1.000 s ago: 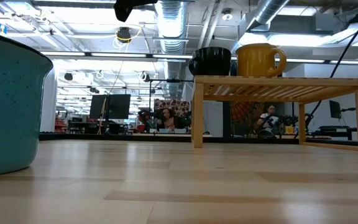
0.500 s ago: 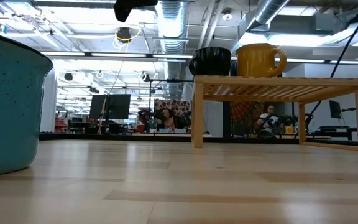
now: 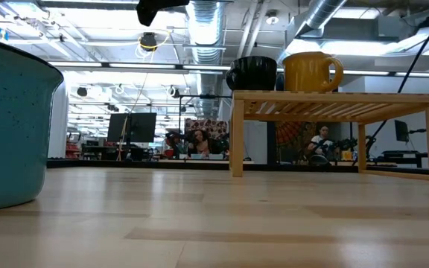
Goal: Place coffee mugs
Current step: Put the dark green patterned mug on the shelf
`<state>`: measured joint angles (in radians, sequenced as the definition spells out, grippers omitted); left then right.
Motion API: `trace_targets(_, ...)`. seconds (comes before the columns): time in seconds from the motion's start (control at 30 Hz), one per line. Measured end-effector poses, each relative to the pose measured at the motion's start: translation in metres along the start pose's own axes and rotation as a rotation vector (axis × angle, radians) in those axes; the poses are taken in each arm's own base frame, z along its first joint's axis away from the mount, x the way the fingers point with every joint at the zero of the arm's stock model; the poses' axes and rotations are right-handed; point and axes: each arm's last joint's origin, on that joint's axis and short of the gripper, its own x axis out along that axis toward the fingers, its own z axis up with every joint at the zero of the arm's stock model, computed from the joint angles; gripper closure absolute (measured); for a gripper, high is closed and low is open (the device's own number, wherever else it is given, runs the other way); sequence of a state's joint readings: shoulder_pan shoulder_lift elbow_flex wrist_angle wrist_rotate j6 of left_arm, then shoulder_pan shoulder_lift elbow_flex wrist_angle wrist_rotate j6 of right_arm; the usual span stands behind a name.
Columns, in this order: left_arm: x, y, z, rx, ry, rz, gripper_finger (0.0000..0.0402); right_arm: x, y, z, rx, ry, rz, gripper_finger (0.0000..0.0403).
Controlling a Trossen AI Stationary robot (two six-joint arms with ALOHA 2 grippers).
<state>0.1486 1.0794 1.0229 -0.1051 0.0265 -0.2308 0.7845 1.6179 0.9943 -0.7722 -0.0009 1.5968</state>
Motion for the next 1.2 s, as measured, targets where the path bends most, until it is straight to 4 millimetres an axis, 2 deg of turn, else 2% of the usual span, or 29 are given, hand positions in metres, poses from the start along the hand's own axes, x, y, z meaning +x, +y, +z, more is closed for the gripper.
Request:
trace_targets(0.57,0.0,0.0,0.001,-0.016,-0.012,0.009,0.0235,-0.003,-0.001,0.049,-0.145,-0.227,-0.022,0.0384)
trace_targets(0.83,0.0,0.0,0.001,-0.025,-0.012,0.009,0.0235,-0.004,-0.005,0.074,-0.175,-0.396,-0.084,0.0384)
trace_targets(1.03,0.0,0.0,0.001,-0.061,-0.012,0.009,0.0235,-0.003,-0.009,0.1,-0.172,-0.506,-0.135,0.0384)
trace_targets(1.2,0.0,0.0,0.001,-0.069,-0.012,0.009,0.0235,-0.005,-0.008,0.124,-0.19,-0.563,-0.089,0.0384)
